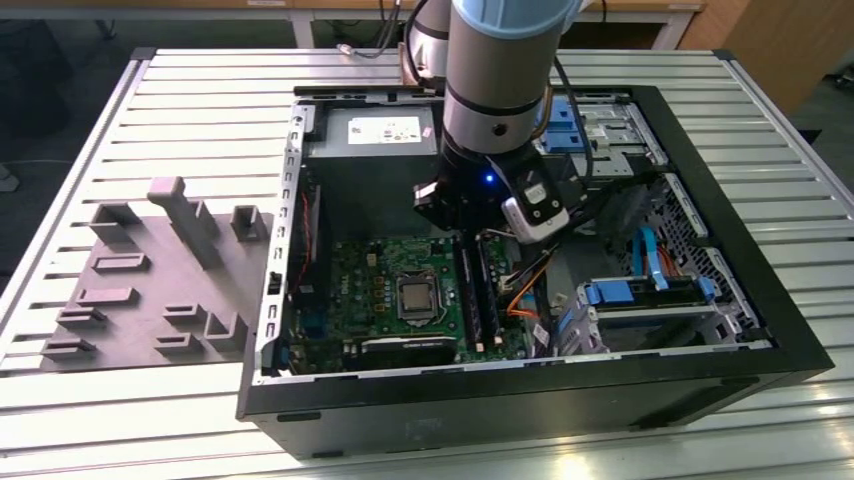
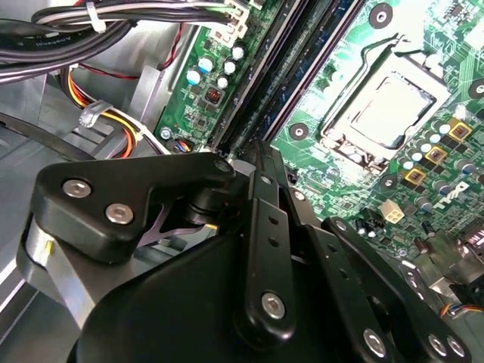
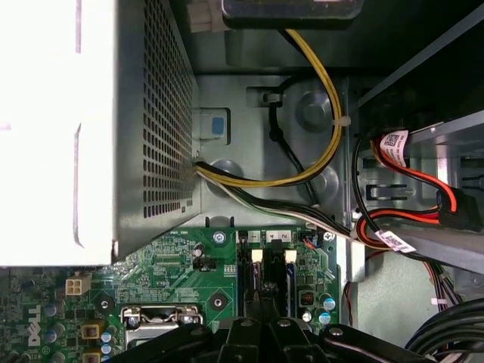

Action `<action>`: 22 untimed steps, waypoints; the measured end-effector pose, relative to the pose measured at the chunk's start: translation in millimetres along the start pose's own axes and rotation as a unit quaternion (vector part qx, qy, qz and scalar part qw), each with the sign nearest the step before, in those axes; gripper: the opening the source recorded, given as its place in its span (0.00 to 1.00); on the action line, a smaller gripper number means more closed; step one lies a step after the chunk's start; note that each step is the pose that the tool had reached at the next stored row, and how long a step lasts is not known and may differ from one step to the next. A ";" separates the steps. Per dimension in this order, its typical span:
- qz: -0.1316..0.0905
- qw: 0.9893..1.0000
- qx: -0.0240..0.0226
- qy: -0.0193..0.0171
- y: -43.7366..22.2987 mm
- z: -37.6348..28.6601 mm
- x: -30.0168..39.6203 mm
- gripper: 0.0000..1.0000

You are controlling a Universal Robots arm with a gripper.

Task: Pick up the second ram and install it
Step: 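Press down the second ram until it locks into place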

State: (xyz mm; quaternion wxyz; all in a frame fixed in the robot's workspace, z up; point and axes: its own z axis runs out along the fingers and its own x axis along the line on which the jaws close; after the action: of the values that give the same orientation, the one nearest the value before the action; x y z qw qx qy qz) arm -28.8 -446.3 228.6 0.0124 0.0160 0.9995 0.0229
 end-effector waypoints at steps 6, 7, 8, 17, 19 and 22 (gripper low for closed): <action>0.000 1.000 0.000 0.000 -3.6 -0.1 -0.1 0.11; 0.000 1.000 0.000 0.000 -6.3 -0.2 -0.2 0.11; 0.000 1.000 0.000 0.000 -6.5 -0.2 -0.2 0.11; 0.000 1.000 0.000 0.000 -7.9 -0.3 -0.2 0.11; 0.000 1.000 0.000 0.000 -17.7 -0.8 -1.4 0.11; 0.000 1.000 0.000 0.000 -25.7 -1.1 -4.0 0.11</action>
State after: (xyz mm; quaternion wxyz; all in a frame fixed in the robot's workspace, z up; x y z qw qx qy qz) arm -25.7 -472.1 228.5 0.0125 0.0160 0.9995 0.0230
